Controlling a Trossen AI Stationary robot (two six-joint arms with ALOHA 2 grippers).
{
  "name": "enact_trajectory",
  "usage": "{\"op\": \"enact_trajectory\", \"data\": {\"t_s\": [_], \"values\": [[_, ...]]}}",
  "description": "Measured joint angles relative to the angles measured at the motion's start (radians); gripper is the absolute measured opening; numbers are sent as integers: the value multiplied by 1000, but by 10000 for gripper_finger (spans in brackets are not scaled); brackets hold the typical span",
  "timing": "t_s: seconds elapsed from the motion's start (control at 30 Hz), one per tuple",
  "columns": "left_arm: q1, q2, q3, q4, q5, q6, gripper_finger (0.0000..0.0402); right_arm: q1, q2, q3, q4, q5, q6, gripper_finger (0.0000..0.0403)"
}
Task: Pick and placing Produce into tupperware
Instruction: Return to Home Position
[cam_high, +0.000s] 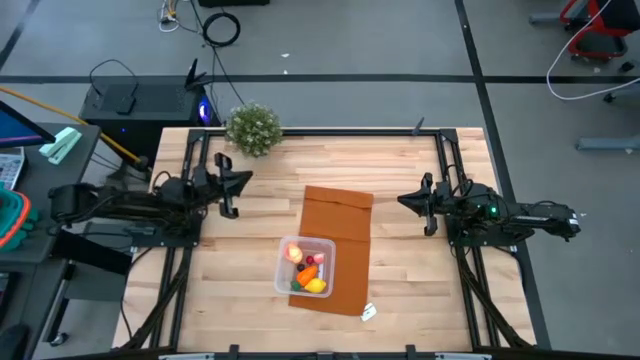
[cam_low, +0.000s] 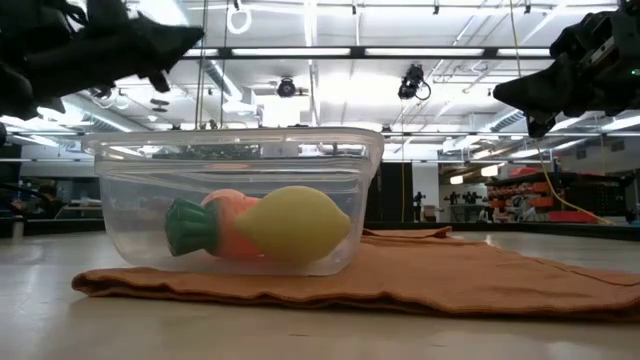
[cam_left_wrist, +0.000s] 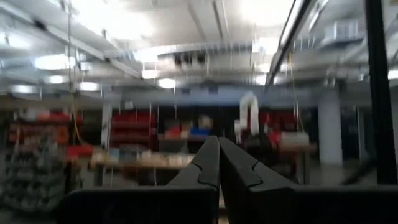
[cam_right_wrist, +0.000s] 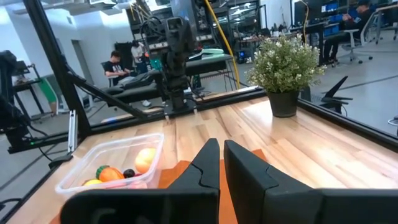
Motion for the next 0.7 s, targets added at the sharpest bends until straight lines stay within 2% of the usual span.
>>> {"op": "enact_trajectory", "data": {"t_s": [0.2, 0.37, 0.5, 0.7], "values": [[-5, -82, -1, -218, -8, 1, 10, 0, 4, 0, -1, 0, 8, 0], [-72, -133, -1, -330, -98, 51, 6, 0, 7, 0, -1, 0, 8, 0], [-180, -166, -2, -357, -252, 109, 5, 0, 7, 0, -1, 0, 7, 0], [-390, -175, -2, -408, -561, 212, 5, 0, 7, 0, -1, 1, 7, 0]]}}
